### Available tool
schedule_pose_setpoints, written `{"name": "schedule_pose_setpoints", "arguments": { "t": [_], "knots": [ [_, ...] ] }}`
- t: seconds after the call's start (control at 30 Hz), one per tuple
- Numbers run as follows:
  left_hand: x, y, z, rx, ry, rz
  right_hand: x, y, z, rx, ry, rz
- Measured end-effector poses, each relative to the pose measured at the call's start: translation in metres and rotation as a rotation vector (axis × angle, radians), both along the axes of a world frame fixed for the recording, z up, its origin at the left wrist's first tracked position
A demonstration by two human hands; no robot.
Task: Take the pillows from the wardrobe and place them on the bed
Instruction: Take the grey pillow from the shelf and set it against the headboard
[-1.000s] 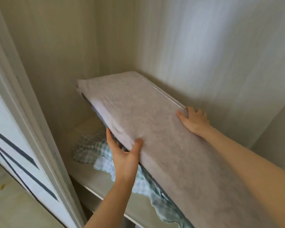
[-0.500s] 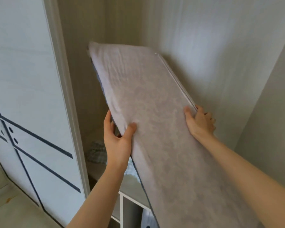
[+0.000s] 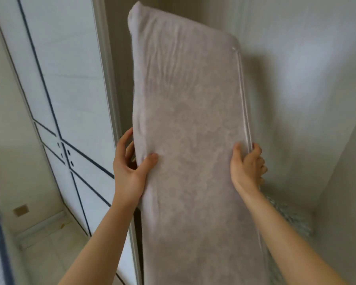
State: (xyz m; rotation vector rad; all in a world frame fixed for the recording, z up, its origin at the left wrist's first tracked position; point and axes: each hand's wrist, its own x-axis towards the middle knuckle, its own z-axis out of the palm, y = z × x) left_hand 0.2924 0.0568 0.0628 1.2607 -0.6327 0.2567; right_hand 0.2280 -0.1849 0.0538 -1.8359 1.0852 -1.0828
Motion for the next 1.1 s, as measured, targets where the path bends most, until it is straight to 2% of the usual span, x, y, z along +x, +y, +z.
{"name": "schedule_pose_setpoints", "arguments": {
  "t": [0.3, 0.53, 0.83, 0.97, 1.1],
  "knots": [
    [-0.049, 0.048, 0.001, 0.048, -0.026, 0.215, -0.027, 0.049, -0.018, 0.118, -0.372, 0.255],
    [-0.104, 0.111, -0.008, 0.026, -0.038, 0.481, -0.042, 0.115, -0.031, 0.089, -0.312, 0.575],
    [-0.166, 0.199, -0.013, 0.025, -0.030, 0.790, -0.038, 0.209, -0.042, 0.071, -0.381, 0.890],
    [-0.177, 0.235, -0.015, 0.125, 0.081, 0.848, -0.028, 0.245, -0.050, 0.069, -0.377, 0.995],
    [-0.174, 0.270, -0.023, 0.142, 0.183, 0.899, -0.008, 0.280, -0.070, 0.089, -0.236, 1.069]
  ]
}}
